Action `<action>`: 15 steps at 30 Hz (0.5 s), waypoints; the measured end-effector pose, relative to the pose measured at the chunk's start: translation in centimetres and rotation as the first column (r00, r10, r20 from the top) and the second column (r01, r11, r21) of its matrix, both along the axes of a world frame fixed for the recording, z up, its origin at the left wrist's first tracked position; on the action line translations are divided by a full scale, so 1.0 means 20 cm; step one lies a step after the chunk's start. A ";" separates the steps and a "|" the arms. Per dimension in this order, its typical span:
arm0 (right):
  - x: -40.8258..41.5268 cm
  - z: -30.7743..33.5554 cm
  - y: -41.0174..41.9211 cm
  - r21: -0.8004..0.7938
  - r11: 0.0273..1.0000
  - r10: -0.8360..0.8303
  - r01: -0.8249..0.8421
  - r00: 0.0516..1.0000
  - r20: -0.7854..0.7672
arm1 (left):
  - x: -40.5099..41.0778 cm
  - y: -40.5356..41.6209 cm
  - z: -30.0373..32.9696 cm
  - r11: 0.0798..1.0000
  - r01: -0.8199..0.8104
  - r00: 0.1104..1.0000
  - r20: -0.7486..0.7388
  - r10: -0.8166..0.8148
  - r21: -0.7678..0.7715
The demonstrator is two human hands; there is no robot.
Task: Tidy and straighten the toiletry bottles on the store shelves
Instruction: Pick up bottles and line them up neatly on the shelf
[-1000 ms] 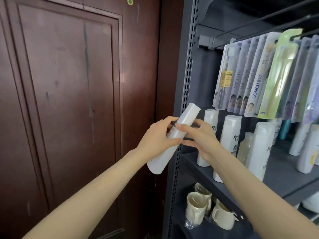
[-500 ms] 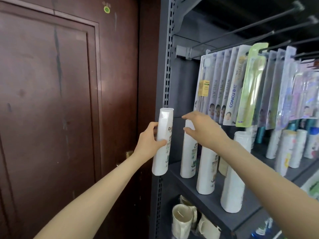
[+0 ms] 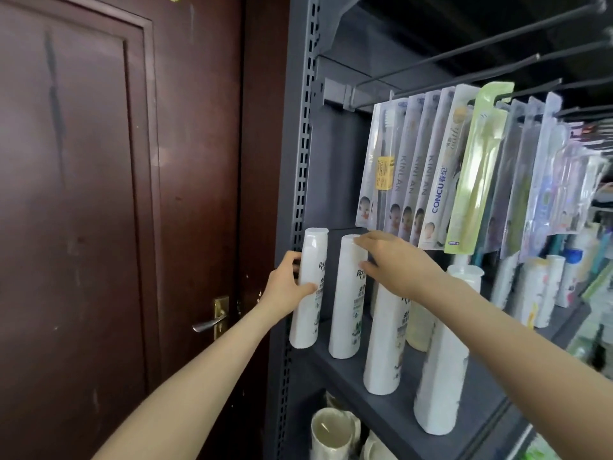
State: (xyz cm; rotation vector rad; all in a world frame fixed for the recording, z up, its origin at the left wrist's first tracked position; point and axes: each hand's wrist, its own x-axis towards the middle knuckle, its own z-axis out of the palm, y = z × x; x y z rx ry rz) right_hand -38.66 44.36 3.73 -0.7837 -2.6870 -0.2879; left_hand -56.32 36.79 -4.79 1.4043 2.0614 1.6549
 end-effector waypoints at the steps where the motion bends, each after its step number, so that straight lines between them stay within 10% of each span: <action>1: 0.00 0.00 0.00 0.005 1.000 0.004 -0.004 1.000 -0.006 | -0.01 0.01 0.00 1.000 0.017 1.000 0.006 -0.017 -0.001; 15: 0.01 -0.01 -0.01 0.024 1.000 0.019 -0.018 0.998 -0.062 | -0.05 0.07 0.02 0.990 0.056 0.995 -0.080 -0.067 -0.132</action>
